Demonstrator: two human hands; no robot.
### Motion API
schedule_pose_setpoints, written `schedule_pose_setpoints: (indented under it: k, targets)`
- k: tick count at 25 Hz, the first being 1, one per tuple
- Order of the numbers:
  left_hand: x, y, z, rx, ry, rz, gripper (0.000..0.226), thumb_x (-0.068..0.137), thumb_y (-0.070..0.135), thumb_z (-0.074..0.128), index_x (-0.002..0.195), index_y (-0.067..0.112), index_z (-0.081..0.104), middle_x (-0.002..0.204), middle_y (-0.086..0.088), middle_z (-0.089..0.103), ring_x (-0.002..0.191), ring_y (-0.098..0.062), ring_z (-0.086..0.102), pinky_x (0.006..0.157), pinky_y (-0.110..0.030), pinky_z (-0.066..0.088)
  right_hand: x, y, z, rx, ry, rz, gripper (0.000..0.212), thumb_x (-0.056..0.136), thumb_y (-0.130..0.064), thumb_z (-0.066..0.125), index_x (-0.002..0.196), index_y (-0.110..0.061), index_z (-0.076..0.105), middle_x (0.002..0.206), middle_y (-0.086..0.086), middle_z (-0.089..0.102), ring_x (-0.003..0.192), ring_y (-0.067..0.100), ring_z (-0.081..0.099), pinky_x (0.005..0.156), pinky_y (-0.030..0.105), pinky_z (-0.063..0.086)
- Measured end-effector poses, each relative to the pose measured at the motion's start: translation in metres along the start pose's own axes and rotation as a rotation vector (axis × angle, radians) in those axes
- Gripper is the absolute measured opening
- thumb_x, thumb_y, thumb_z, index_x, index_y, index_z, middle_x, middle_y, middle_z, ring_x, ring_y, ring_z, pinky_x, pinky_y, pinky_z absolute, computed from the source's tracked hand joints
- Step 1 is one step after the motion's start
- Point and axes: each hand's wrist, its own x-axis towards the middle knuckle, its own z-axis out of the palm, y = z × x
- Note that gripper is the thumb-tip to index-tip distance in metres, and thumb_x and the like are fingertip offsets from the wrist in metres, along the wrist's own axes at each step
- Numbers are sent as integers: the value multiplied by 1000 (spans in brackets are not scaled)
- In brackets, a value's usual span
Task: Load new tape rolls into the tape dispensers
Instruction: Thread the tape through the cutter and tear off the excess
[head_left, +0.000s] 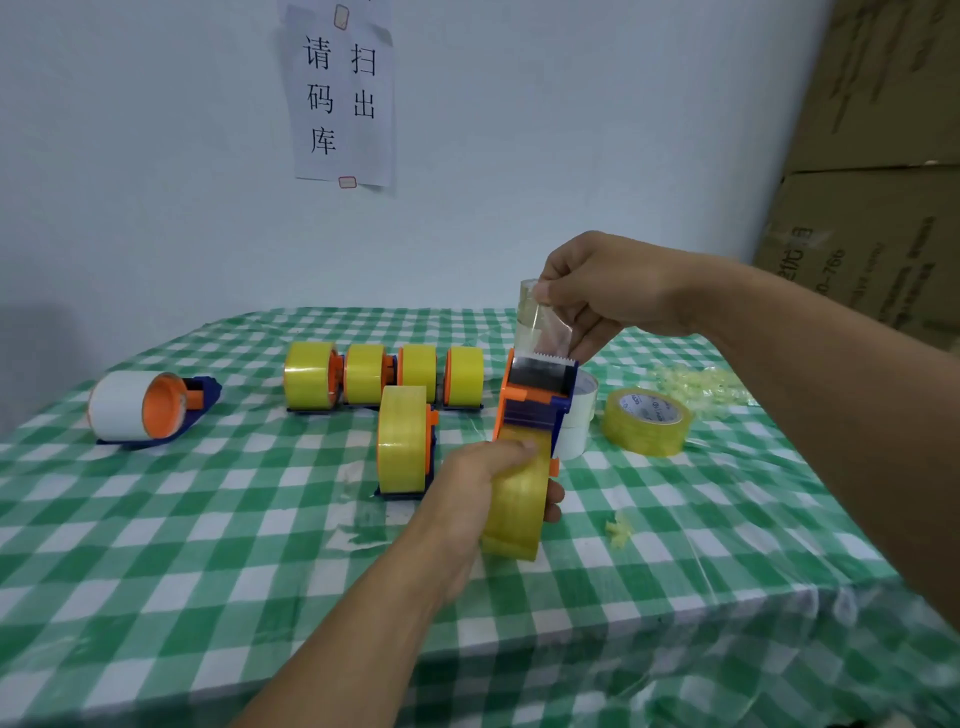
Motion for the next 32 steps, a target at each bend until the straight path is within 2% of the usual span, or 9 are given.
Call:
schedule_pose_setpoints:
  k: [4,7,10,14,17,21,25,29,32]
  targets:
    - [4,-5,-3,-124,106,-10,44,101,26,36,110,3,72,102,-22,75,103,-40,69,92,-51,53,-4,-6,-3,-7,-48,-30,20,106,-16,48,91,-5,53,78,14,76,89,38,75,80,44,63]
    - [9,-8,-4,-52,233,-16,36,101,8,37,96,5,73,91,-16,77,96,-36,71,86,-48,58,-4,-11,-4,-54,-52,-47,19,106,-17,48,101,-1,57,90,19,77,93,34,75,80,42,63]
    - [18,-10,-13,15,284,5,30,96,-4,46,114,12,64,108,-13,73,100,-33,69,81,-45,60,-4,-16,-7,-79,-33,-64,22,105,-17,50,105,3,59,92,21,76,91,31,75,83,45,62]
    - [19,-11,-16,157,163,67,57,91,-8,58,136,26,53,128,1,60,100,-23,69,67,-33,61,-9,-23,-14,-81,-56,-84,19,106,-18,50,99,-1,56,92,20,77,90,30,76,82,44,62]
    - [23,-11,-11,247,139,105,69,90,-3,63,146,33,45,127,4,59,98,-21,70,72,-41,63,-11,-25,-18,-88,-54,-76,20,106,-18,50,99,-1,57,91,19,77,89,32,76,78,42,63]
    - [28,-11,-6,318,127,177,53,91,1,62,131,35,56,125,2,60,98,-23,69,76,-43,62,-16,-23,-23,-83,-66,-74,19,105,-18,50,103,0,57,93,20,77,91,33,75,79,42,63]
    - [30,-13,-3,360,113,205,36,83,22,75,116,35,64,124,4,65,111,-22,65,89,-48,58,-19,-21,-26,-57,-88,-65,18,105,-18,51,98,-3,57,94,20,77,96,37,74,80,44,63]
    - [24,-19,-7,136,-14,119,28,95,-3,58,121,9,60,106,-11,76,99,-36,72,90,-61,54,-22,-12,-27,30,-106,-55,16,104,-13,51,98,-1,58,96,30,73,94,38,74,80,48,62]
    - [18,-26,-11,122,-119,152,33,94,-10,54,122,5,63,103,-14,76,91,-29,75,80,-48,60,-22,1,-23,85,-118,-28,19,102,-9,50,101,6,61,89,28,72,89,42,72,73,45,63]
